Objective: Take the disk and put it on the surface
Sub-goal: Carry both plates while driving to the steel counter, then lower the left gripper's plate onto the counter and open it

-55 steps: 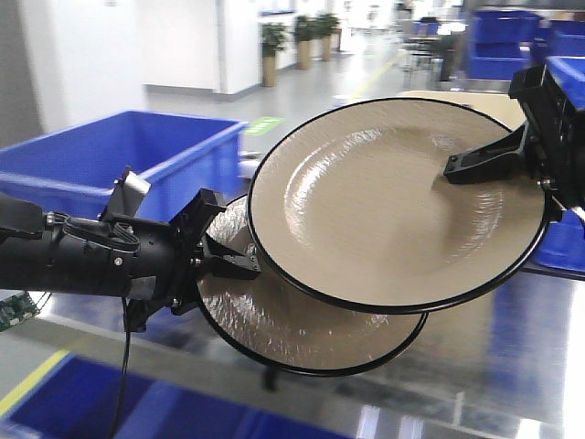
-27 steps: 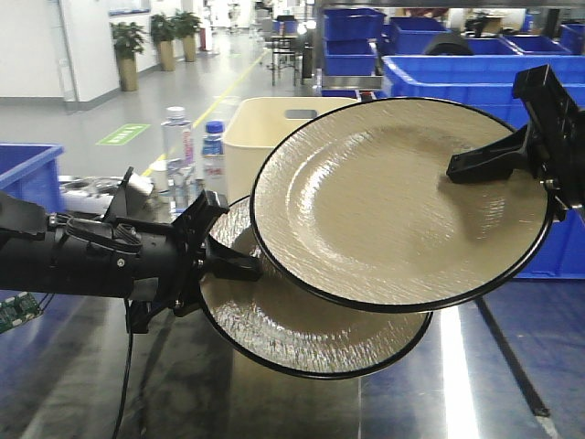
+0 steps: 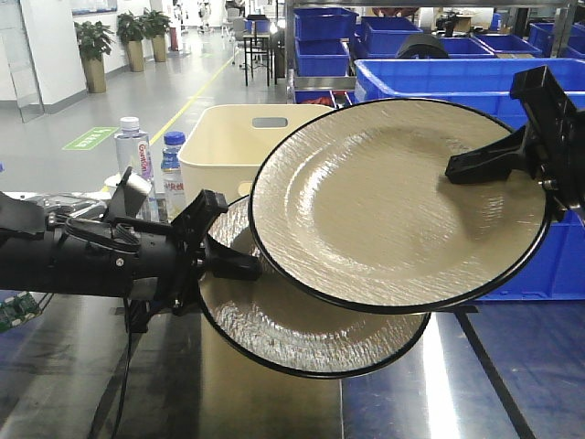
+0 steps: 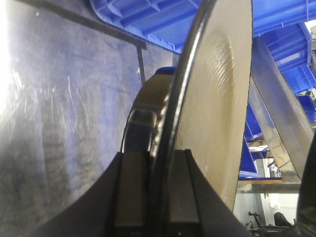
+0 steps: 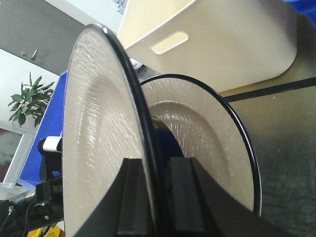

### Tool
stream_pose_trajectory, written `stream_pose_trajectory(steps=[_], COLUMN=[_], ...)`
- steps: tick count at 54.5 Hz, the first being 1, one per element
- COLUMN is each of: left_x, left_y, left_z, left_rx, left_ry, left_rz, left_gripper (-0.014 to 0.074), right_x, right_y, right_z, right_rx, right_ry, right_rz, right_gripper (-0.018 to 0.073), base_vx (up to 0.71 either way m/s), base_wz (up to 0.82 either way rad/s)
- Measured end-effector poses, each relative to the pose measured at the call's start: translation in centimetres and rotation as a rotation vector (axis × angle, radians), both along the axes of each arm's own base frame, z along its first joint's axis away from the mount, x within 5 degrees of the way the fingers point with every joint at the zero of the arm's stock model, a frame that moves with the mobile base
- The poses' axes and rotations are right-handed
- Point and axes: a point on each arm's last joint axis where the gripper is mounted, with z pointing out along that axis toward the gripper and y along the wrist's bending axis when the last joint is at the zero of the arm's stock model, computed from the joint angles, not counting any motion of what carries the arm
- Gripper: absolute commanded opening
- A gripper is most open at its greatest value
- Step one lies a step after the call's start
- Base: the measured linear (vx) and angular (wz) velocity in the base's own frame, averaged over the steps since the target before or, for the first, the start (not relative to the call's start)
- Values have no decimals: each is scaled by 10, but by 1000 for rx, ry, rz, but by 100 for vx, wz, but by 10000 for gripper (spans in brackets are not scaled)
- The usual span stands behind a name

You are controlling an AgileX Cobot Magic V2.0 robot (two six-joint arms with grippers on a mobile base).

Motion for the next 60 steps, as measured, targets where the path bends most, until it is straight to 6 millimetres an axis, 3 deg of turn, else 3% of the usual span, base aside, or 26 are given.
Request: stream_pose_trajectory(steps=[60], left_x=[1], left_y=[0], left_z=[0], left_rx=[0], left_ry=[-6], left_rz=[11], left_gripper=[-1], right_x=[1], right_y=[0], right_z=[1], right_rx=[2], right_ry=[-8], right_rz=[-10], right_gripper=[-5], base_vx=[1], base_wz=[-1])
